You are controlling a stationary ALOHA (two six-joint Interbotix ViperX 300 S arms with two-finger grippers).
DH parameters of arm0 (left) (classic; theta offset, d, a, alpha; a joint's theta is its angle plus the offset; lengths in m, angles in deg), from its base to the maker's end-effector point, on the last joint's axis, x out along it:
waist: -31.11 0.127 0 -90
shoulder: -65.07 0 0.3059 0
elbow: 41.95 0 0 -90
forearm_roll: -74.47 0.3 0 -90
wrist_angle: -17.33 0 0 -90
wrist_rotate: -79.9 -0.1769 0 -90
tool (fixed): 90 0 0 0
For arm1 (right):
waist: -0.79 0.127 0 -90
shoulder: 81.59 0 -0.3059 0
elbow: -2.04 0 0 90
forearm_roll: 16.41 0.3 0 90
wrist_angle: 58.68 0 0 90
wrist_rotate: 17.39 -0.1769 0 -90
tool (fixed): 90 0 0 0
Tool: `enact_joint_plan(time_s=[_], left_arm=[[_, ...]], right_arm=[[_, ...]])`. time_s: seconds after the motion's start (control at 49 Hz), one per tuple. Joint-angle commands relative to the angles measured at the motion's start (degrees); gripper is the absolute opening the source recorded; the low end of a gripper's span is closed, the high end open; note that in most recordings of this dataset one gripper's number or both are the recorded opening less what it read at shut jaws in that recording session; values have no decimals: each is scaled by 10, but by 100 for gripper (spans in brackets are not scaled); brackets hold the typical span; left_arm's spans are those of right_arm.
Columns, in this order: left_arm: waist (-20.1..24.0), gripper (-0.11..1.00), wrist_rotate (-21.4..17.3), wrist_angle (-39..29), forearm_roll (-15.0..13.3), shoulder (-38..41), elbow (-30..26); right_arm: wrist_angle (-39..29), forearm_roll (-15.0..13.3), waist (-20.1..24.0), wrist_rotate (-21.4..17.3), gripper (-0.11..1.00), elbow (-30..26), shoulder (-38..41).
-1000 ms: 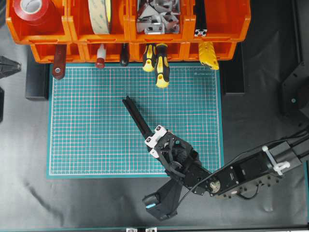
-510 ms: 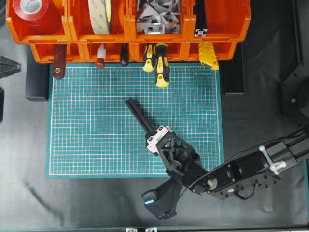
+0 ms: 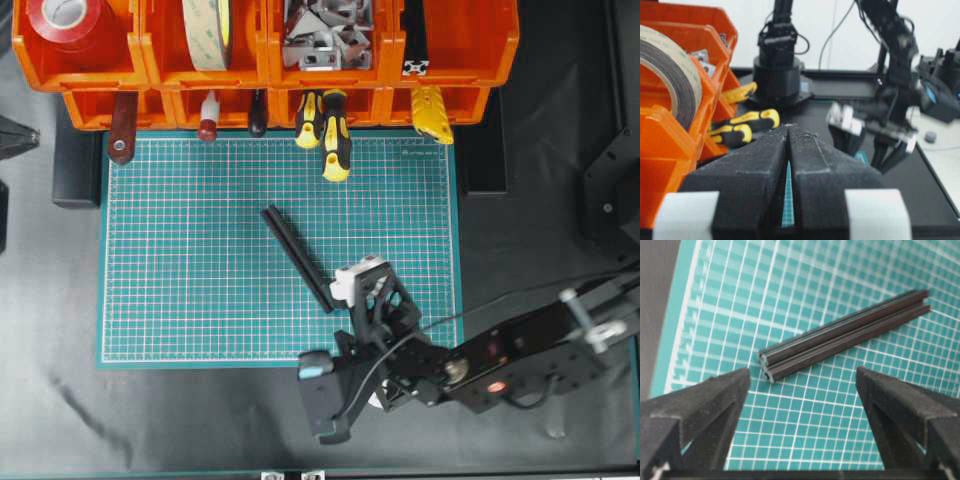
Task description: Pick frame from container rack with right arm.
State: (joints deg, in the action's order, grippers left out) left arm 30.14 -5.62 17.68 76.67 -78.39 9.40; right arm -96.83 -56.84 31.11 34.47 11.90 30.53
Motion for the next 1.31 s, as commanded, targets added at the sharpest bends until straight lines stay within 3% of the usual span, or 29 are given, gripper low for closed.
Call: enact_joint_plan(time_s=[0.0,0.224,0.571,0.775,1.285], left_arm=[[-1,0,2,-6,2,0,-21],[-3,0,2,-25,1,-12,-25],[-16,0,2,-30,1,-13,-27],[-16,0,2,-30,1,-13,-27],[-16,0,4,-30,1,-13,-29]], right_arm=[[13,1,-6,-34,85,9,-56],[41,0,-18,-105,85,47,-161],[182,-10,-67,-190,85,153,-343],[246,-10,-105,-192,85,209,-438],[231,-10,-128,-192,85,309,-667]])
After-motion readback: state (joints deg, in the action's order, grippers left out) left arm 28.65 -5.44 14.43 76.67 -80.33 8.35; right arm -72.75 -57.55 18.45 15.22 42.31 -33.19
